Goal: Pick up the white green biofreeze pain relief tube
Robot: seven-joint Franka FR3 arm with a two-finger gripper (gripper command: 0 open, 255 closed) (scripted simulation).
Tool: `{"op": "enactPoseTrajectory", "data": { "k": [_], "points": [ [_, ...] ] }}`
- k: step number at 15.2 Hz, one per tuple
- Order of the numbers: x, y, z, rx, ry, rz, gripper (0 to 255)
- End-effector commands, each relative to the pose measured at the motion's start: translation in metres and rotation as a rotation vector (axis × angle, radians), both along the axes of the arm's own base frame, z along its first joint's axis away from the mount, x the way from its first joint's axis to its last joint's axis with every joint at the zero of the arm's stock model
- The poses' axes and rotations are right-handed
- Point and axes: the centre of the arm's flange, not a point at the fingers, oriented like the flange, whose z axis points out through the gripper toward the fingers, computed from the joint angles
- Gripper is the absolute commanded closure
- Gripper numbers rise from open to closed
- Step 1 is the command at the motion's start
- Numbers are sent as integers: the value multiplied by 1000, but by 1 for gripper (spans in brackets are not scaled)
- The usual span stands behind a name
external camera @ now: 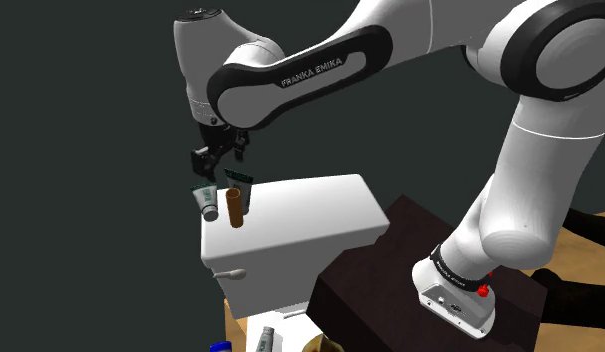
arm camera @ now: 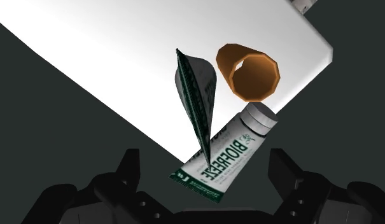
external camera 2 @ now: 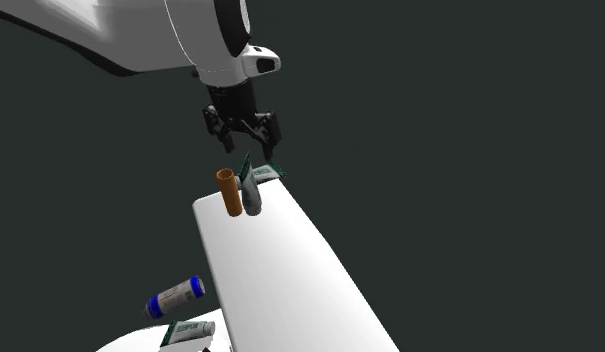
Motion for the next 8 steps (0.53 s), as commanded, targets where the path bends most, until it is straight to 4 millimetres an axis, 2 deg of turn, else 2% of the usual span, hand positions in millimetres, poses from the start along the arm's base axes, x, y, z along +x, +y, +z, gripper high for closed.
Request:
{"op": "enactPoseTrajectory", "data": {
  "k": [1,4,5,8],
  "points": [
    [0,0,-10,0,0,0,0],
    [0,0,-18,0,0,0,0],
    [0,0,-17,0,0,0,255],
    [0,0,-17,0,0,0,255]
  ]
}}
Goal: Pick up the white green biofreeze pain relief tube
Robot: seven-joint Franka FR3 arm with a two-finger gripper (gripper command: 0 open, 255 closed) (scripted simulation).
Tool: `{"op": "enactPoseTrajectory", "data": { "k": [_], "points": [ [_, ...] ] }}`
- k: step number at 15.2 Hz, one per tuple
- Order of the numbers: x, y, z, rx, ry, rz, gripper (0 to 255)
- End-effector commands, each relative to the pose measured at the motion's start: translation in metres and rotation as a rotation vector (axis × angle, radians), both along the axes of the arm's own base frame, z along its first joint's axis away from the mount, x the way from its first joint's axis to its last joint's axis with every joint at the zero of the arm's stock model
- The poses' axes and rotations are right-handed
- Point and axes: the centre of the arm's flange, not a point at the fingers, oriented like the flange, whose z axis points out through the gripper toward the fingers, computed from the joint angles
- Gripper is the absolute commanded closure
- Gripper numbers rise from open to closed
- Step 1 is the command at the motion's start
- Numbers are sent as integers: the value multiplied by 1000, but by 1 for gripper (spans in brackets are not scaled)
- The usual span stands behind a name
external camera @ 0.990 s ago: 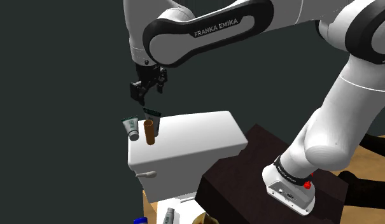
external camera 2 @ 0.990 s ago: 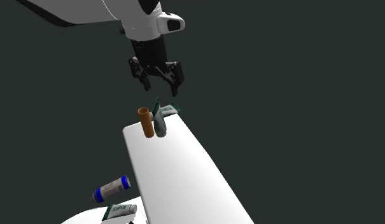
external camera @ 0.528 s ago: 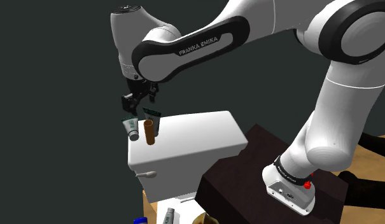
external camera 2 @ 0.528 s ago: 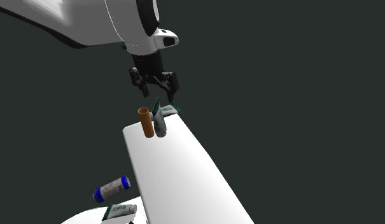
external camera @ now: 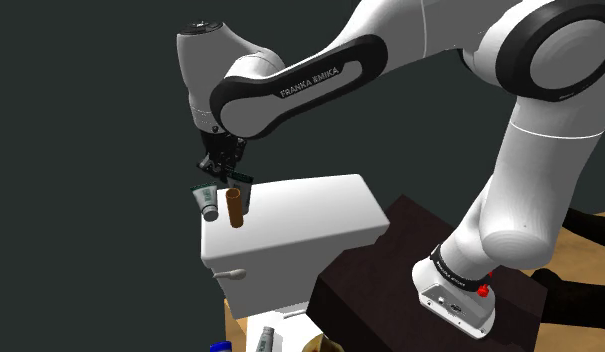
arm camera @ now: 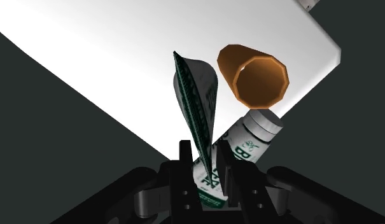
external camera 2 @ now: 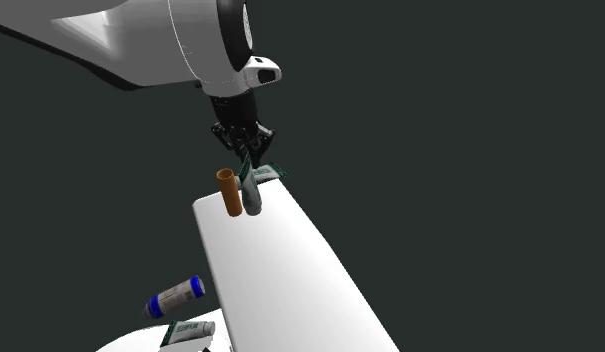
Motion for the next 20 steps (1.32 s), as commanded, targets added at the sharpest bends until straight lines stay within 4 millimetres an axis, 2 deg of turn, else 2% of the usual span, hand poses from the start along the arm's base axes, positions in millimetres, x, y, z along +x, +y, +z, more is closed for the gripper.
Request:
{"op": "enactPoseTrajectory", "data": {
  "k": [1,6,20],
  "points": [
    [0,0,0,0,1,0,255],
    [0,0,-1,-1,1,0,255],
    [0,0,73,-1,1,0,255]
  ]
}}
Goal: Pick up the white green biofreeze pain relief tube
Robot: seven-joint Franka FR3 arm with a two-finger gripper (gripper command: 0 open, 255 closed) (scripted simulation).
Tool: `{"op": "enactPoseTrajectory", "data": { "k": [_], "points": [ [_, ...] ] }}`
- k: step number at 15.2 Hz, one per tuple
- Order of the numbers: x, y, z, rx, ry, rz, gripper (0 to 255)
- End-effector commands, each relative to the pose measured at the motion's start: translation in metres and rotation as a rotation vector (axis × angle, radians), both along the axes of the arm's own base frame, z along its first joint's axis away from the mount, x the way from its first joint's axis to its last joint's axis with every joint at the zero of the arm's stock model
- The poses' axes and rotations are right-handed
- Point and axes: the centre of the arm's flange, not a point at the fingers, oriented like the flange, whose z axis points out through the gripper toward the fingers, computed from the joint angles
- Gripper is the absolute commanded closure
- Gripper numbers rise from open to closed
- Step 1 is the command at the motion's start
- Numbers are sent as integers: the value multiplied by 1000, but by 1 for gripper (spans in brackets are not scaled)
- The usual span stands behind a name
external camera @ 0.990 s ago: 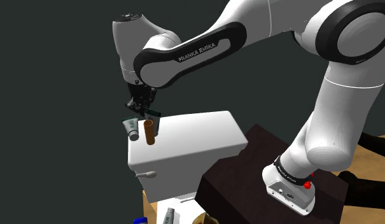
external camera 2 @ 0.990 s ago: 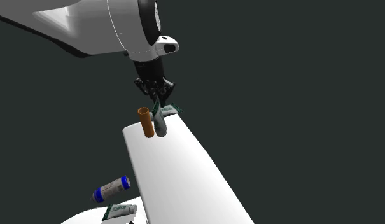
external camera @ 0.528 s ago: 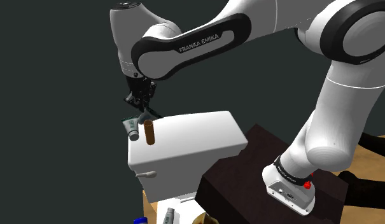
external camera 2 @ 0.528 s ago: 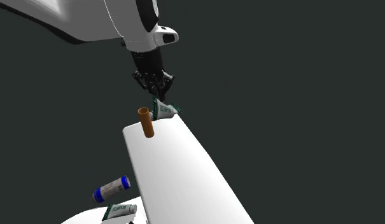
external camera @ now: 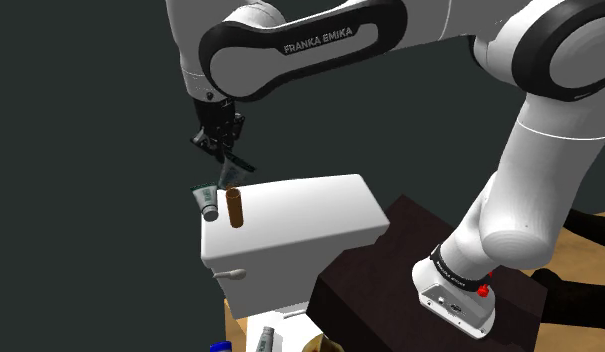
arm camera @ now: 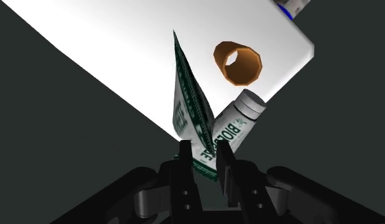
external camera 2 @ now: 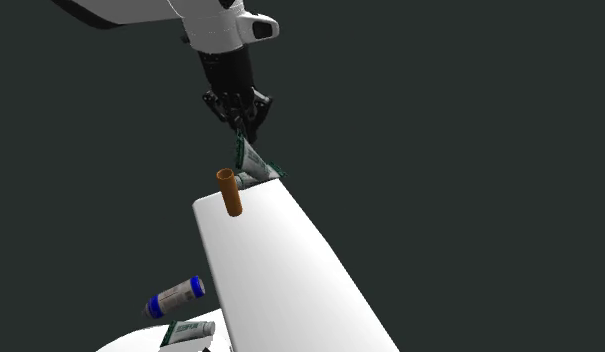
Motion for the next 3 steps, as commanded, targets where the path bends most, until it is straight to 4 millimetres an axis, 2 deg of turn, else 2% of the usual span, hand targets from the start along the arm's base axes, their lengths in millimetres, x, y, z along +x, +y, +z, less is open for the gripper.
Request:
{"op": "enactPoseTrajectory", "data": {
  "k": [1,3],
  "points": [
    [-1,0,12,0,0,0,255],
    [-1,0,12,0,0,0,255]
  ]
}}
